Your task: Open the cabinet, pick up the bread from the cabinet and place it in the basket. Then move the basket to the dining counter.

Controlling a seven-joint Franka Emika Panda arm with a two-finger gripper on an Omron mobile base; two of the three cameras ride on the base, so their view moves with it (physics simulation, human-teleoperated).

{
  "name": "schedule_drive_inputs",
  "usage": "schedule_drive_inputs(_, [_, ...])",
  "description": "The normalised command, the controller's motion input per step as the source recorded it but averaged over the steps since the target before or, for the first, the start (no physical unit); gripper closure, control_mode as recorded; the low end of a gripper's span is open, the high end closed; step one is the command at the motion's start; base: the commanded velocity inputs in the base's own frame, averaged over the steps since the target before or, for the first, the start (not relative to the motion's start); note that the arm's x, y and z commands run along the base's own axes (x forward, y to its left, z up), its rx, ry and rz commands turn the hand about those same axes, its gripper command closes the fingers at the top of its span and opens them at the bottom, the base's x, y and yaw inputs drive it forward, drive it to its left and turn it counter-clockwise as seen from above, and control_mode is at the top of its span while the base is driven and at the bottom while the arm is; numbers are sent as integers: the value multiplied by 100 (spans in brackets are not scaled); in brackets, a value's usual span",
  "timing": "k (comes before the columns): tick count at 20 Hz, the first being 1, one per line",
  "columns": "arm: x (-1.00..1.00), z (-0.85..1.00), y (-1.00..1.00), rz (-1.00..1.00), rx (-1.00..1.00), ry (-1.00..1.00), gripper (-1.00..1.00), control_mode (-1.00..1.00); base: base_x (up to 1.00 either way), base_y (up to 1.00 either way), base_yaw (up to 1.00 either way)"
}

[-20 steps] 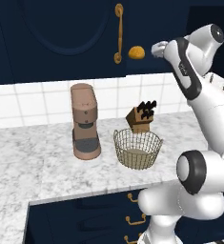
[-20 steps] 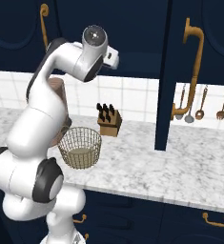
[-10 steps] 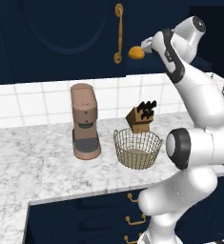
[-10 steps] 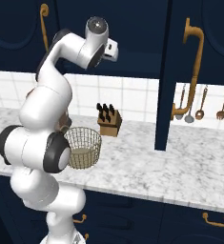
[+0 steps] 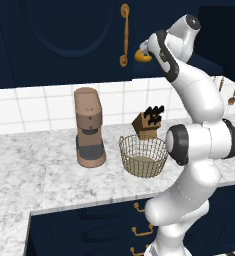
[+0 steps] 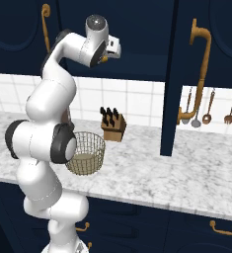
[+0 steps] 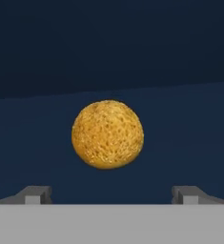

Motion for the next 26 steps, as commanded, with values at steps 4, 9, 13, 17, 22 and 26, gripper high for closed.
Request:
schedule_drive_inputs(4, [37, 0, 17, 0, -5, 2, -100, -100, 0, 0, 0])
schedule_drive_inputs(9, [40, 0, 4, 0, -4, 5, -100, -100, 0, 0, 0])
schedule_drive_inputs(13, [30, -5, 0, 0, -5, 12, -100, -100, 0, 0, 0])
schedule_drive_inputs(17, [16, -8, 0, 0, -4, 6, -100, -100, 0, 0, 0])
schedule_drive_inputs(22, [15, -17, 0, 0, -2, 4, -100, -100, 0, 0, 0])
schedule_drive_inputs(26, [3, -24, 0, 0, 0, 2, -100, -100, 0, 0, 0])
